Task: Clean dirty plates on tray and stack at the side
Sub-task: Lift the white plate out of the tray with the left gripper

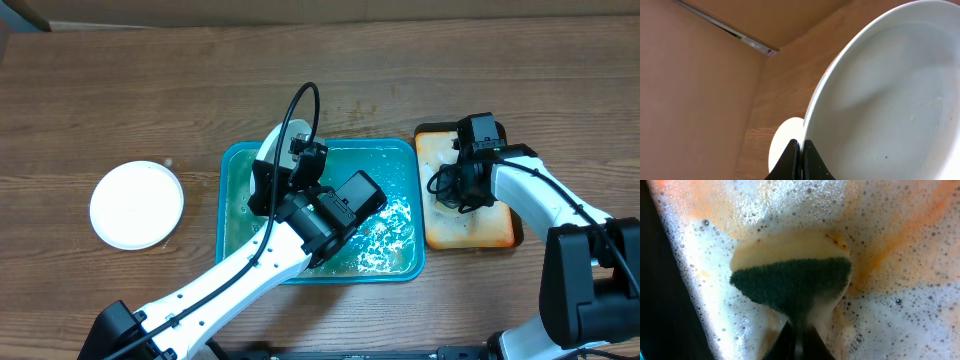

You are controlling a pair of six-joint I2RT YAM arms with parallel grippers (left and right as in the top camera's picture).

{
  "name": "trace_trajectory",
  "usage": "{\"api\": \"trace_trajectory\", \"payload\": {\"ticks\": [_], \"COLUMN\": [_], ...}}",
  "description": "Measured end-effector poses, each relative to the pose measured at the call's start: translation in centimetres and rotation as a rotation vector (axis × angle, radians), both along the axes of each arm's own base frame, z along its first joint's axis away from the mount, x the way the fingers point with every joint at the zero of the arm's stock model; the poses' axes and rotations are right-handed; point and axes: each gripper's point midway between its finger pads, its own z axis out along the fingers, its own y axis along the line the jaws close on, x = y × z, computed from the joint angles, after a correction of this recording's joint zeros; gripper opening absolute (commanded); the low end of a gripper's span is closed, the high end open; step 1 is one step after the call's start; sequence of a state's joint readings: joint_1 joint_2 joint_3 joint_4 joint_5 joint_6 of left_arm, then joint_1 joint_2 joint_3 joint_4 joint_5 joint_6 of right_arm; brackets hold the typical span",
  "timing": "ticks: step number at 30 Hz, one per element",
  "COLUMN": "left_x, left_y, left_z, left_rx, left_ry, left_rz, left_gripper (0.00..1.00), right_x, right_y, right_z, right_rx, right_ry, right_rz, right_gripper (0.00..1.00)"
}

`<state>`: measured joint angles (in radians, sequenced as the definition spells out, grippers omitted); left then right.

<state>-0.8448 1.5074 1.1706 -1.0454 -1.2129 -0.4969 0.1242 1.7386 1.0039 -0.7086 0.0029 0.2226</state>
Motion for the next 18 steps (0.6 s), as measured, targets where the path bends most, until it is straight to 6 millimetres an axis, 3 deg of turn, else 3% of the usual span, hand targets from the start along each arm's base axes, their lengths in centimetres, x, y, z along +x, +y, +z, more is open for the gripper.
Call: {"api": "trace_trajectory", "payload": {"ticks": [7,10,14,18], "left_x": [-0.6,-0.9,-1.3,-1.7], "left_y": [0.9,1.8,2.9,4.0], "left_z": [-2.2,-2.9,-2.8,-1.7], "left_rx": [-0.075,-0.142,-0.247,-0.35], "left_ry": [0.114,0.149,0.152,0.12], "left_rz": [0.032,0.075,0.122,0.157], "left_gripper": [0.04,0.04,0.04,0.04], "right_x": [-0.4,0.7,1.4,1.3], "right_y": [0.0,0.1,0.2,0.1], "right_z": [1.3,2.8,4.3,3.9], "right_rx": [-0.01,-0.009,-0.014,-0.02], "right_ry": [0.047,0.012,-0.034,-0.035], "right_rz": [0.048,0.059,0.084,0.101], "right_gripper": [0.04,0.04,0.04,0.04]}}
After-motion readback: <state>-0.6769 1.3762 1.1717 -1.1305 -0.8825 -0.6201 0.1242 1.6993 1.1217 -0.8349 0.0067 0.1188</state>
